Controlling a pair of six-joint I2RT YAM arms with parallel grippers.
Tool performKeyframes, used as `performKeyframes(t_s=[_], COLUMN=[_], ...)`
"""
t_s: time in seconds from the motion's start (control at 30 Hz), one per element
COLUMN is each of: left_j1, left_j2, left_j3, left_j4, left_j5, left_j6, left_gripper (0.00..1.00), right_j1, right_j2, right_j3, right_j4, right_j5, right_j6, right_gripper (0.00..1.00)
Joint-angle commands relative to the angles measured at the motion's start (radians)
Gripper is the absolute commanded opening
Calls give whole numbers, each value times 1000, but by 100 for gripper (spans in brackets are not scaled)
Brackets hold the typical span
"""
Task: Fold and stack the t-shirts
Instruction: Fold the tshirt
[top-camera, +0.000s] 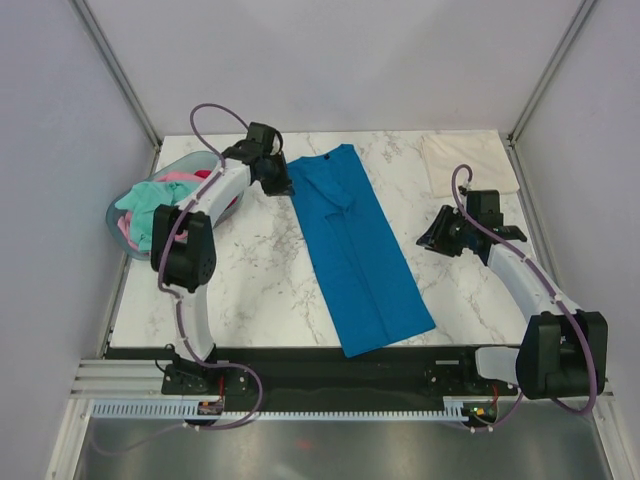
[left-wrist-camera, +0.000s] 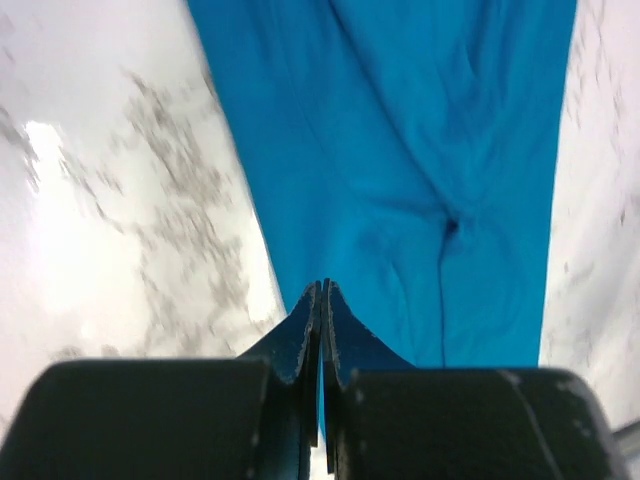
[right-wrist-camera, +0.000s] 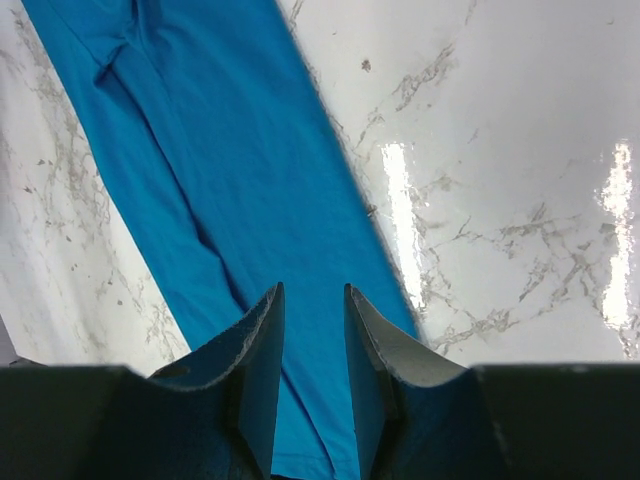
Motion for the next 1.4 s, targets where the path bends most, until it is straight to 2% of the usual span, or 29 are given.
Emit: performKeyframes(t_s=[0.0, 0.13, 0.33, 0.67, 0.77, 1.0, 1.1, 1.27, 1.37], left_j1=[21, 22, 24, 54, 79, 97, 113, 127, 130], left_j2=[131, 239, 360, 478, 527, 616, 668, 690, 653], left_j3=[132, 275, 389, 464, 521, 652, 709, 700, 691], left_j4=[-14, -19, -19, -19, -19, -14, 44, 227, 242], left_j5=[40, 36, 29, 22, 109, 117, 178, 310, 362], left_j6=[58, 52, 48, 55, 28, 8, -30, -113, -121], left_gripper=[2, 2, 2, 2, 2, 2, 2, 2, 2], right_j1=[13, 14, 22, 22, 22, 22, 22, 23, 22], right_j2=[-31, -37, -34, 8, 32, 75, 80, 83, 86], right_j3=[13, 47, 96, 139, 151, 193, 198, 188, 173], right_j4=[50, 47, 46, 37, 35, 40, 41, 38, 38], right_j5=[-21, -16, -7, 30, 41, 38, 31, 30, 31], right_j6=[23, 35, 43, 27, 26, 26, 24, 15, 0], right_gripper=[38, 39, 39, 39, 39, 38, 38, 39, 40])
